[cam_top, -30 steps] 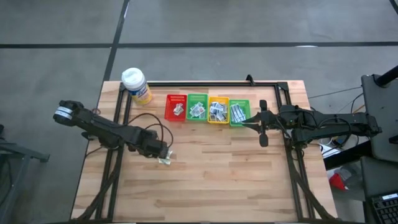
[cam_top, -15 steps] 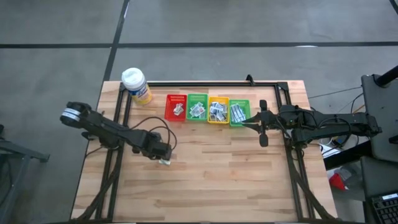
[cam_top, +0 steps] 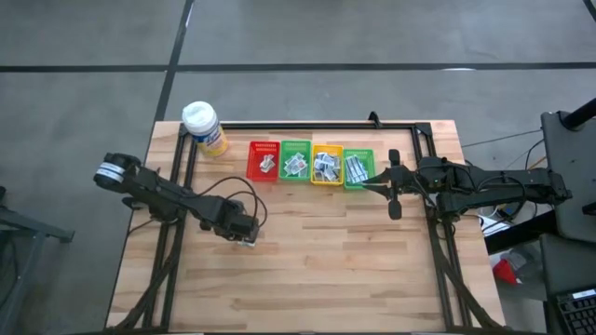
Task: Pick & Place First Aid Supplies
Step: Put the green bandage into the red bin
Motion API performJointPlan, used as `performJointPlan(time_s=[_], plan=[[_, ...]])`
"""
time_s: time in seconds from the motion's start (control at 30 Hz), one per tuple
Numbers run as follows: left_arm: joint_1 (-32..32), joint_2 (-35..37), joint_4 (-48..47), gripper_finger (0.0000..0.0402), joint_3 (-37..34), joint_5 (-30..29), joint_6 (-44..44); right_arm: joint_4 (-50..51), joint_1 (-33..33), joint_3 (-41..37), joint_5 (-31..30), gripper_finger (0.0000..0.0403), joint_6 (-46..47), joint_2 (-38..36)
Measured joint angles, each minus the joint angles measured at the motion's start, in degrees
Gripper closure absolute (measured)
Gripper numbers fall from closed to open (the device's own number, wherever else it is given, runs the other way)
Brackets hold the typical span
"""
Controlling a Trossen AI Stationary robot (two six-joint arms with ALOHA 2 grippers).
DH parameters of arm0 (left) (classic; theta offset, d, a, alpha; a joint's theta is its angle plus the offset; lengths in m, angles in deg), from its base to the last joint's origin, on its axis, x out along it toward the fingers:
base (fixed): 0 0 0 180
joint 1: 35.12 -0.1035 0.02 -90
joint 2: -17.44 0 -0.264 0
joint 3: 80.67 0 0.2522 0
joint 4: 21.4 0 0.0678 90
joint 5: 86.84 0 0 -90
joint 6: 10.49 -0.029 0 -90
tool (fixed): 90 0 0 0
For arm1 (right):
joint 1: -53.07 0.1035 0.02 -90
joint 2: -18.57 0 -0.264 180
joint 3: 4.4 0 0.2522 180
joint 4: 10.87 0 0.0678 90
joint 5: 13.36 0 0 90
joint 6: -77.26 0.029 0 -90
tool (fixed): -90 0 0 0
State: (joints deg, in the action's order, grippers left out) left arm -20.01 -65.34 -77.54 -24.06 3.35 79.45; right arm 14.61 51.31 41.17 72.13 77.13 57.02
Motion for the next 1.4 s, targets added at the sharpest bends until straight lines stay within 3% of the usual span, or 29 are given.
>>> performJointPlan(time_s=[0.6, 1.4], plan=[[0.02, -3.94, 0.15, 0.0300, 0.17, 0.22, -1.43, -0.01, 0.00, 0.00, 0.00, 0.0351, -0.04, 0.00], [0.04, -2.38, -3.64, 0.0396, 1.49, 0.20, -2.25, -0.01, 0.00, -0.01, 0.00, 0.0351, -0.02, 0.00]])
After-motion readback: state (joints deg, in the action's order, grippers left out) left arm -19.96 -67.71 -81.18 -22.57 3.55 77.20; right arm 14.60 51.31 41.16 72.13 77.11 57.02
